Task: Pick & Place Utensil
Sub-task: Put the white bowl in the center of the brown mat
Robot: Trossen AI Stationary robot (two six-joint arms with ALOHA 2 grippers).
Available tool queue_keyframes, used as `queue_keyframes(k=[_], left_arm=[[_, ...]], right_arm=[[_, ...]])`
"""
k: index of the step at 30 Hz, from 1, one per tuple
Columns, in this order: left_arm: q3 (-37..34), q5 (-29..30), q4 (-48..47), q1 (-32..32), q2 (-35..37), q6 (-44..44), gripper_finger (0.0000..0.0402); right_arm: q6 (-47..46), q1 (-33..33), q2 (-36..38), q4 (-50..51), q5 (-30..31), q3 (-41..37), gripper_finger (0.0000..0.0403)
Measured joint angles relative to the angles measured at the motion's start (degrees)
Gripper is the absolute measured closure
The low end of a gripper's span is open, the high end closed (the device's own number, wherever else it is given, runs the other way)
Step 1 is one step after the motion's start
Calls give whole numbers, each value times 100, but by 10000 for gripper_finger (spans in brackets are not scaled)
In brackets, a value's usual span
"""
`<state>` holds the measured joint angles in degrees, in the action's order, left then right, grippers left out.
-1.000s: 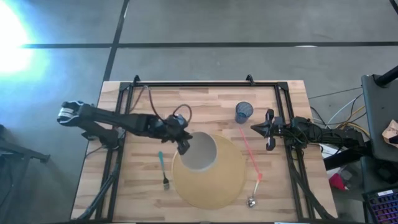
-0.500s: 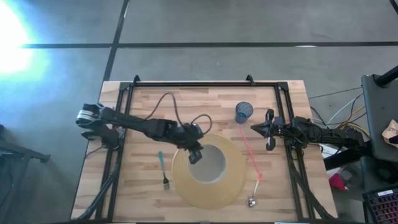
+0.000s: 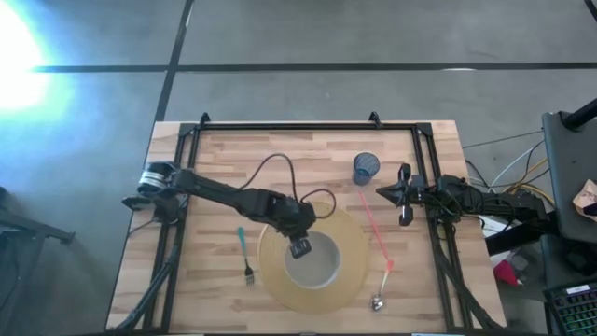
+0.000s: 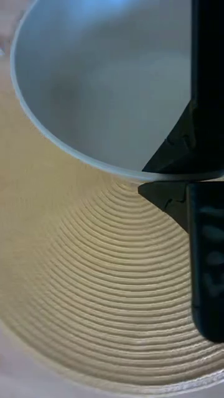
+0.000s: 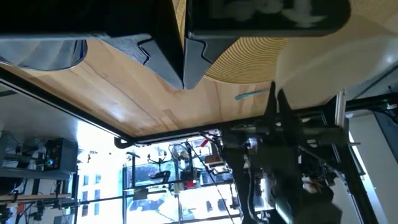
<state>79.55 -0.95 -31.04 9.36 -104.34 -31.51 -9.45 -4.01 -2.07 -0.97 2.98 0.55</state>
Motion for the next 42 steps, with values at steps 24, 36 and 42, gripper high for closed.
queue_keyframes(k=[24, 36, 42], left_arm=[[-155, 21, 402, 190, -307, -66, 398], [-396, 129, 799, 191, -307, -2, 392], [-396, 124, 799, 191, -307, -3, 389]], right_arm=[[0, 0, -1, -1, 0, 0, 394], [0, 0, -2, -2, 0, 0, 394], [0, 2, -2, -2, 0, -2, 394]])
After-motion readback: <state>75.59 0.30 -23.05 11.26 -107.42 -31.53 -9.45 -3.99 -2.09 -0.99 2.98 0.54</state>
